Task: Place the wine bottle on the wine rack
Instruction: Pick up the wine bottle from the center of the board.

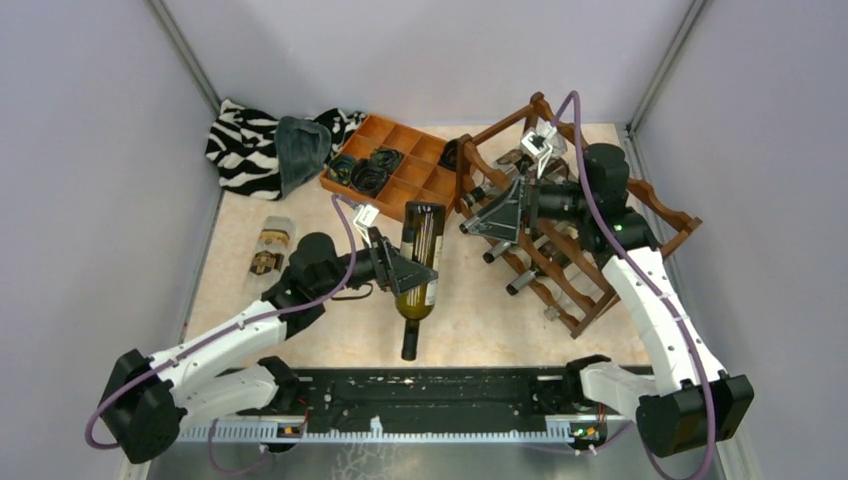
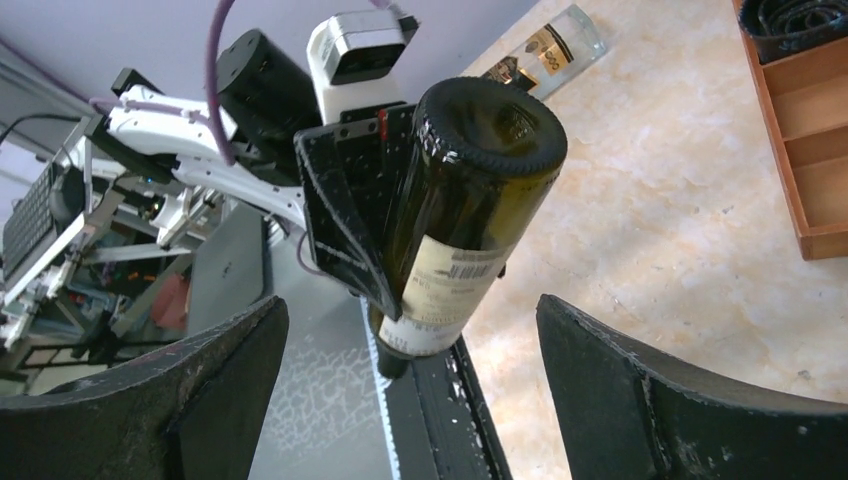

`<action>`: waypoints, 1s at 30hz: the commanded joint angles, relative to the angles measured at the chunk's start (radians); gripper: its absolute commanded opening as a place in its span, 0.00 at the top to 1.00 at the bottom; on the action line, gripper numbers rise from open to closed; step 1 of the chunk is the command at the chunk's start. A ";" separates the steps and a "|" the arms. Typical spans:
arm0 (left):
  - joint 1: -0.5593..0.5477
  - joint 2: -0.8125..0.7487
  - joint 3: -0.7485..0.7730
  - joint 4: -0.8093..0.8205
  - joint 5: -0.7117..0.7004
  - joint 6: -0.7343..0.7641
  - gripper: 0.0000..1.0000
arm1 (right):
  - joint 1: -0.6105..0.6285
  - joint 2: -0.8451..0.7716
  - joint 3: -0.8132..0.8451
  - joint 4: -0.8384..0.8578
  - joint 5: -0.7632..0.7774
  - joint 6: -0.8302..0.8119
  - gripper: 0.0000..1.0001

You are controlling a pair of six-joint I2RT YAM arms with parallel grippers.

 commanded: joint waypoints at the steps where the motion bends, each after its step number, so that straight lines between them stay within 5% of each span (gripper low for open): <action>1: -0.071 0.024 0.092 0.157 -0.146 -0.005 1.00 | 0.069 -0.010 0.057 0.064 0.146 0.107 0.07; 15: -0.215 0.155 0.230 0.150 -0.326 0.086 1.00 | 0.194 0.105 0.097 -0.022 0.396 0.108 0.02; 24: -0.256 0.241 0.327 0.118 -0.335 0.126 1.00 | 0.229 0.133 0.081 0.011 0.409 0.116 0.02; 27: -0.257 0.258 0.347 0.109 -0.336 0.128 1.00 | 0.228 0.127 0.074 0.025 0.408 0.108 0.22; 30: -0.257 0.263 0.348 0.108 -0.342 0.117 0.98 | 0.228 0.106 0.060 0.048 0.399 0.098 0.52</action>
